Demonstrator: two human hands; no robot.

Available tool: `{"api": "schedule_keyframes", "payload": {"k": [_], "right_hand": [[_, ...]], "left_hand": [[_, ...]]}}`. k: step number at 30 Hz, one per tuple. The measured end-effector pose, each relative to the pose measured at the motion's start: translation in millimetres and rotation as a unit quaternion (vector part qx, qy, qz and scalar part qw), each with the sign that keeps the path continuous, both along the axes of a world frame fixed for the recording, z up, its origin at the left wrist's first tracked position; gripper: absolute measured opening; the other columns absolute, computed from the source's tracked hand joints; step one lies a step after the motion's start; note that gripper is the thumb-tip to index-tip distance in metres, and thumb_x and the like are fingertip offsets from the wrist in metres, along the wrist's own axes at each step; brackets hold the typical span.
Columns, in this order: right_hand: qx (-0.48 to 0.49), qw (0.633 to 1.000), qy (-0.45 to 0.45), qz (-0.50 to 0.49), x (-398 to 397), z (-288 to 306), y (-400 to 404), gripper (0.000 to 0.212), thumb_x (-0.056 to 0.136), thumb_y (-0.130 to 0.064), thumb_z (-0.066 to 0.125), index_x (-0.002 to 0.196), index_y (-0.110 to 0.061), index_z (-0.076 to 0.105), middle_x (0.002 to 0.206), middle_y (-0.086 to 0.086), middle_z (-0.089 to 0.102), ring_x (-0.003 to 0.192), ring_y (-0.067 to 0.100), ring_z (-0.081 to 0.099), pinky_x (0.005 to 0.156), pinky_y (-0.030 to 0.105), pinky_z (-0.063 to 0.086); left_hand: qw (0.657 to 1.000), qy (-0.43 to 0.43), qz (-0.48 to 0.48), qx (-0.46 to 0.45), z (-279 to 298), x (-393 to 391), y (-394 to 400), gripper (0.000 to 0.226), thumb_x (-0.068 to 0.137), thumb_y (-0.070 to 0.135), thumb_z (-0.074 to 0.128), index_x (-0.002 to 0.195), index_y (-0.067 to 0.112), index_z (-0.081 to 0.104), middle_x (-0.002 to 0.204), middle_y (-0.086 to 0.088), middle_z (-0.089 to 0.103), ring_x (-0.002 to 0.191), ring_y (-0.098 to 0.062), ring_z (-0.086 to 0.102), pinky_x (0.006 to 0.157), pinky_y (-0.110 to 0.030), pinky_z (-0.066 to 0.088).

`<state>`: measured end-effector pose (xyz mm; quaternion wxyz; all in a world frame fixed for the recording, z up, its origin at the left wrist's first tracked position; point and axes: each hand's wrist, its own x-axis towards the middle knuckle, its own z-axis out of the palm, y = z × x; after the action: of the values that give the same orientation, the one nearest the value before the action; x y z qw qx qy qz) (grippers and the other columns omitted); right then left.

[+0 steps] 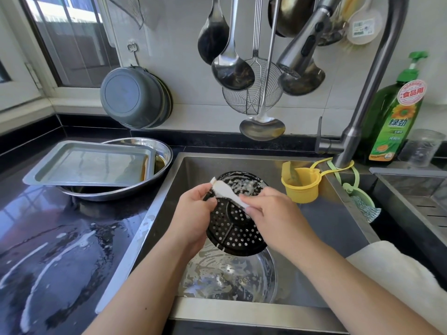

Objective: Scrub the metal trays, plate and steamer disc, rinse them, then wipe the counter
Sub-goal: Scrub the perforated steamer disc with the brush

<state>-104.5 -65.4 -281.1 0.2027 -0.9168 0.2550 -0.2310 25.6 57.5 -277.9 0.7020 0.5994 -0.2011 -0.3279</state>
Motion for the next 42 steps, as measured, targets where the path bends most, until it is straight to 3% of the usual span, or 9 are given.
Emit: {"api": "schedule_keyframes", "payload": {"k": [9, 13, 15, 21, 26, 31, 34, 39, 42], "right_hand": [[-0.002, 0.995, -0.062, -0.079, -8, 6, -20, 0.035, 0.101, -0.021, 0.061, 0.134, -0.030, 0.066, 0.093, -0.006, 0.054, 0.088, 0.017, 0.054, 0.078, 0.039, 0.049], [0.021, 0.984, -0.127, -0.120, -10, 8, -24, 0.034, 0.100, -0.018, 0.061, 0.132, -0.026, 0.068, 0.091, -0.011, 0.053, 0.081, 0.009, 0.052, 0.069, 0.023, 0.039], [0.018, 0.980, -0.153, -0.125, -10, 10, -23, 0.033, 0.100, -0.017, 0.062, 0.131, -0.024, 0.069, 0.089, -0.014, 0.051, 0.080, 0.004, 0.051, 0.065, 0.011, 0.033], [0.021, 0.967, -0.210, -0.141, -12, 17, -22, 0.033, 0.100, -0.015, 0.062, 0.130, -0.025, 0.070, 0.089, -0.016, 0.052, 0.081, 0.004, 0.051, 0.067, 0.012, 0.035], [0.028, 0.964, -0.226, -0.137, -13, 15, -22, 0.032, 0.099, -0.014, 0.063, 0.128, -0.025, 0.071, 0.089, -0.013, 0.054, 0.082, 0.004, 0.054, 0.067, 0.016, 0.038], [0.035, 0.966, -0.215, -0.139, -11, 13, -24, 0.032, 0.099, -0.014, 0.063, 0.127, -0.025, 0.071, 0.090, -0.013, 0.054, 0.082, 0.003, 0.053, 0.066, 0.015, 0.038], [0.033, 0.967, -0.215, -0.132, -11, 12, -23, 0.032, 0.098, -0.012, 0.063, 0.127, -0.025, 0.072, 0.089, -0.014, 0.054, 0.081, 0.003, 0.053, 0.066, 0.015, 0.037], [0.036, 0.971, -0.205, -0.119, -10, 11, -22, 0.032, 0.098, -0.014, 0.063, 0.127, -0.025, 0.072, 0.088, -0.014, 0.052, 0.081, -0.003, 0.051, 0.063, 0.010, 0.033], [0.031, 0.978, -0.181, -0.103, -7, 10, -19, 0.031, 0.099, -0.016, 0.062, 0.127, -0.026, 0.072, 0.090, -0.016, 0.051, 0.083, -0.001, 0.052, 0.067, 0.013, 0.038]], "left_hand": [[0.986, 0.110, 0.108, -0.061, 3, 6, 3, 0.041, 0.102, -0.011, 0.034, 0.115, 0.007, 0.068, 0.099, -0.014, 0.079, 0.086, -0.027, 0.078, 0.064, -0.035, 0.062], [0.939, 0.249, 0.170, -0.168, 4, 20, 4, 0.040, 0.107, -0.005, 0.031, 0.135, 0.006, 0.058, 0.126, -0.021, 0.069, 0.111, -0.034, 0.071, 0.092, -0.051, 0.059], [0.933, 0.270, 0.143, -0.188, 6, 20, 3, 0.038, 0.106, -0.006, 0.033, 0.135, 0.004, 0.055, 0.129, -0.021, 0.067, 0.113, -0.034, 0.069, 0.088, -0.054, 0.059], [0.956, 0.270, -0.026, -0.108, 5, 3, 3, 0.048, 0.092, -0.016, 0.038, 0.134, 0.000, 0.054, 0.122, -0.025, 0.072, 0.111, -0.040, 0.070, 0.076, -0.052, 0.063], [0.928, 0.292, 0.010, -0.231, 15, 9, 3, 0.063, 0.077, -0.015, 0.046, 0.138, -0.001, 0.051, 0.126, -0.025, 0.070, 0.112, -0.038, 0.071, 0.081, -0.050, 0.063], [0.932, 0.293, 0.046, -0.210, 14, 13, 5, 0.038, 0.108, 0.022, 0.043, 0.135, 0.002, 0.059, 0.125, -0.021, 0.072, 0.118, -0.036, 0.069, 0.102, -0.054, 0.053], [0.952, 0.251, 0.091, -0.153, 7, 15, 1, 0.036, 0.110, 0.022, 0.045, 0.138, 0.004, 0.058, 0.119, -0.016, 0.075, 0.111, -0.032, 0.073, 0.093, -0.050, 0.059], [0.950, 0.200, 0.102, -0.215, 11, 9, -1, 0.033, 0.113, 0.026, 0.038, 0.137, 0.018, 0.059, 0.127, -0.005, 0.073, 0.115, -0.023, 0.071, 0.093, -0.044, 0.058], [0.950, 0.204, 0.083, -0.220, 14, 6, 1, 0.028, 0.110, 0.011, 0.043, 0.130, 0.013, 0.062, 0.125, -0.010, 0.074, 0.115, -0.028, 0.071, 0.083, -0.043, 0.063]]}}
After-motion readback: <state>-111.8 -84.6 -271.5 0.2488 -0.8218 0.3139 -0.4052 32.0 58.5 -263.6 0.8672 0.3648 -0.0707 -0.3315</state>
